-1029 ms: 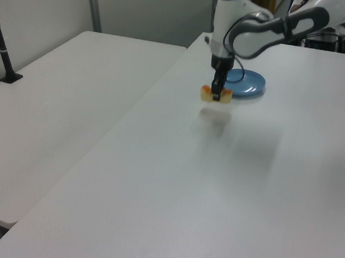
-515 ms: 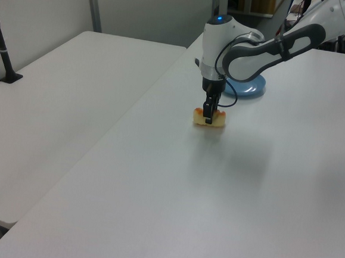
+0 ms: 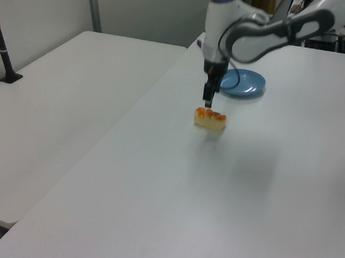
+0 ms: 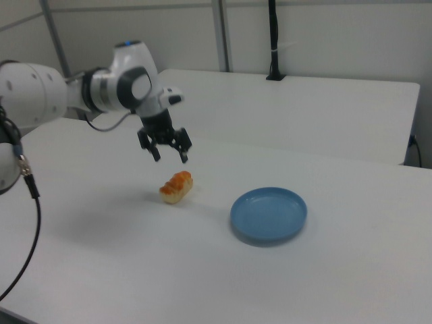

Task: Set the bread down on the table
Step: 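Carry the bread roll away from the plate and lower it onto the table, then open the gripper and raise it away from the bread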

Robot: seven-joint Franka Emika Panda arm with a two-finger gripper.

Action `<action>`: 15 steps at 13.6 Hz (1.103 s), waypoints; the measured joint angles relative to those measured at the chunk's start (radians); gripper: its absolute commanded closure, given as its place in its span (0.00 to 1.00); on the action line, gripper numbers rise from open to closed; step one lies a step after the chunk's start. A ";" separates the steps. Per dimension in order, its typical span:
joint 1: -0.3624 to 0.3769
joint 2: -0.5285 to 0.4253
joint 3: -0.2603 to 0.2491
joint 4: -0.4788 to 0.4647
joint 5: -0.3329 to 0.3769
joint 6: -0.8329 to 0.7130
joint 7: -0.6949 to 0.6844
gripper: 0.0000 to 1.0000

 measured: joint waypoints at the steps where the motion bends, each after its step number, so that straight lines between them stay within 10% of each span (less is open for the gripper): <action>1: 0.000 -0.041 0.000 0.005 0.000 -0.048 0.000 0.00; 7: -0.002 -0.311 -0.008 -0.008 0.028 -0.360 0.008 0.00; 15: -0.003 -0.381 -0.036 -0.052 0.040 -0.403 0.011 0.00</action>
